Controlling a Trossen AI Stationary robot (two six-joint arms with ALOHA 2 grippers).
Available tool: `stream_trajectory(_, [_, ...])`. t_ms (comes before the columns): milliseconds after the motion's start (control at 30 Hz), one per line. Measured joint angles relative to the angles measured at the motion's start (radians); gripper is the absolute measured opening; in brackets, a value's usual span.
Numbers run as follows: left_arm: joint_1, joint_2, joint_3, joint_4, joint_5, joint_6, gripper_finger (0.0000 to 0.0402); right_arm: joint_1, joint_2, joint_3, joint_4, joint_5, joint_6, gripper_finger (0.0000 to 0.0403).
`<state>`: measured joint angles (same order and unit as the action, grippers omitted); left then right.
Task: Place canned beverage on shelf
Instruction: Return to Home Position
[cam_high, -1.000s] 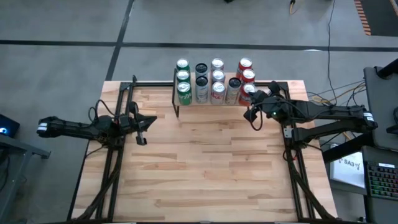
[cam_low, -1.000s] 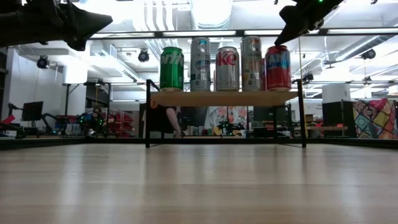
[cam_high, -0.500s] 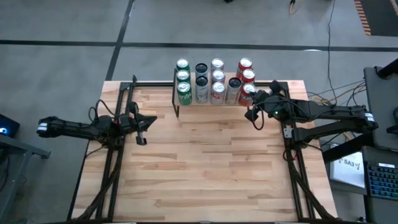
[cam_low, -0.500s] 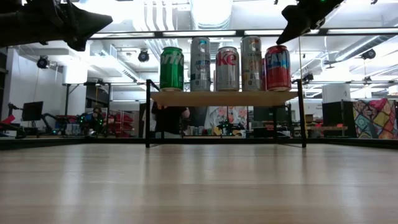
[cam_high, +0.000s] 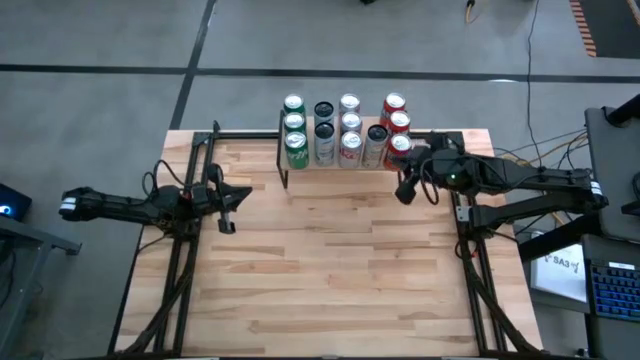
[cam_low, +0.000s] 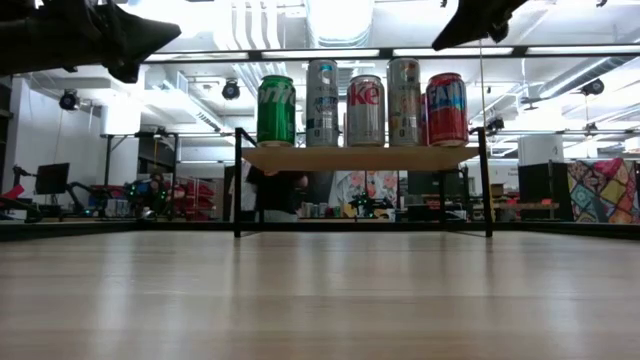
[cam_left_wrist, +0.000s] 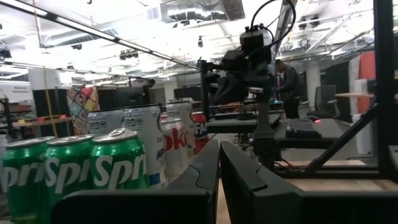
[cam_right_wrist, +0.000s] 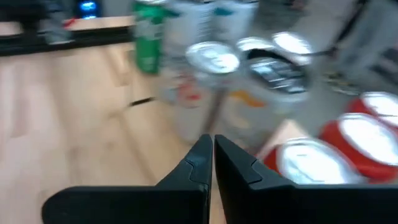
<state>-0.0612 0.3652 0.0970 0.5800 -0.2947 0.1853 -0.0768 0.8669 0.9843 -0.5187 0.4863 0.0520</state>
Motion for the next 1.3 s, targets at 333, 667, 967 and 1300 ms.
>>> stream_trajectory(333, [0.000,-0.013,0.000,-0.059,0.071,-0.015,0.0000,0.078,-0.061,-0.139,0.189,-0.175,-0.079,0.0009])
stream_trajectory(667, [0.000,-0.059,0.000,-0.142,0.071,-0.012,0.0000,0.077,-0.299,-0.364,0.322,-0.183,-0.088,0.0009])
stream_trajectory(967, [0.000,-0.164,0.016,-0.204,0.071,-0.015,0.0000,0.077,-0.465,-0.475,0.342,-0.183,-0.053,0.0009])
stream_trajectory(1300, [0.000,-0.313,-0.001,-0.318,0.158,-0.056,0.0000,0.077,-0.599,-0.559,0.340,-0.202,-0.097,0.0009])
